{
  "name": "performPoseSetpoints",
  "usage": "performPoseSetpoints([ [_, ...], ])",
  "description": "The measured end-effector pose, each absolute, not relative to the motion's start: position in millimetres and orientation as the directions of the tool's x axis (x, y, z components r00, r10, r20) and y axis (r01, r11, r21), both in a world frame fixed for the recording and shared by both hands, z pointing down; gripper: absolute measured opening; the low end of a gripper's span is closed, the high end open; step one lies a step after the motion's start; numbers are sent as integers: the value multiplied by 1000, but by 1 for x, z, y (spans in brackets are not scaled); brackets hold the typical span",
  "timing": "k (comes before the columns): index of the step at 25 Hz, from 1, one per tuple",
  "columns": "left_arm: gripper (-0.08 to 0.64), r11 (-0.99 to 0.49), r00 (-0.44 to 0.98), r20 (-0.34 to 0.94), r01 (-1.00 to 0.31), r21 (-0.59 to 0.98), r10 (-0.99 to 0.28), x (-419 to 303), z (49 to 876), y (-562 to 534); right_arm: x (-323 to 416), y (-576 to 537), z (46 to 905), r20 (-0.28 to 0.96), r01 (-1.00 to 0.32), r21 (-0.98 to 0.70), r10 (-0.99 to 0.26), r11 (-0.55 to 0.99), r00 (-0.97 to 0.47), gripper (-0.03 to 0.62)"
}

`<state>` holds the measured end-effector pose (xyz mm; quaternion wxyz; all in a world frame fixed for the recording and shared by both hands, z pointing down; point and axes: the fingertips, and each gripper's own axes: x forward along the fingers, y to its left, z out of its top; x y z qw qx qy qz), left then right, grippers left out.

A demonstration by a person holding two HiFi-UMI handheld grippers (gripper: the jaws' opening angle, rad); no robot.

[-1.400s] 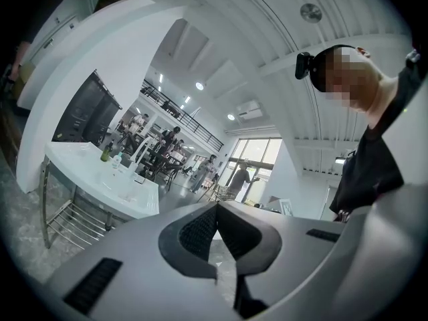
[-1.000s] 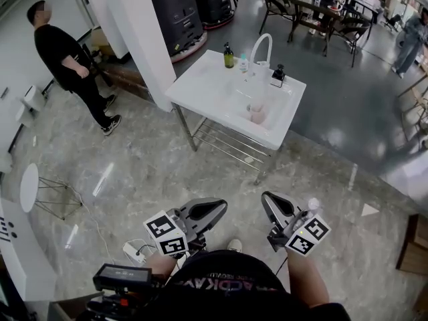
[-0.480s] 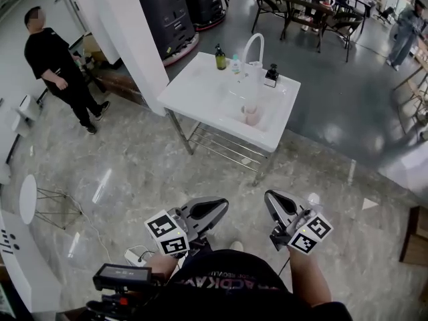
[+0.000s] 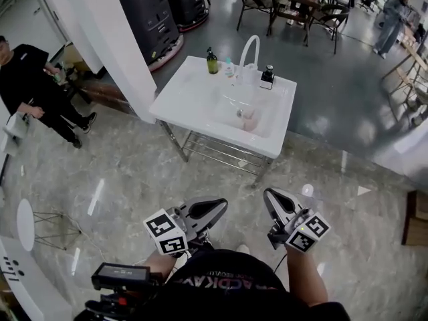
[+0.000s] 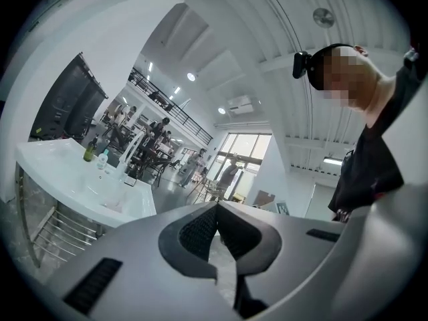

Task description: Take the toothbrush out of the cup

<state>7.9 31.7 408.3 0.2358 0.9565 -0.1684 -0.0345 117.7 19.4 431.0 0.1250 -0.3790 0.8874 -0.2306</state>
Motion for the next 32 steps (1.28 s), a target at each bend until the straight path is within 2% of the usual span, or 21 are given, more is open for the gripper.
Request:
performPoseSetpoints([
  [18, 8, -871, 990, -35, -106, 479, -140, -24, 407, -20, 79, -20, 417, -36, -737, -476, -848, 480, -529, 11],
  [32, 6, -876, 991, -31, -101, 471, -131, -85, 413, -43, 32, -43, 428, -32, -751, -486, -868, 446, -495, 11],
])
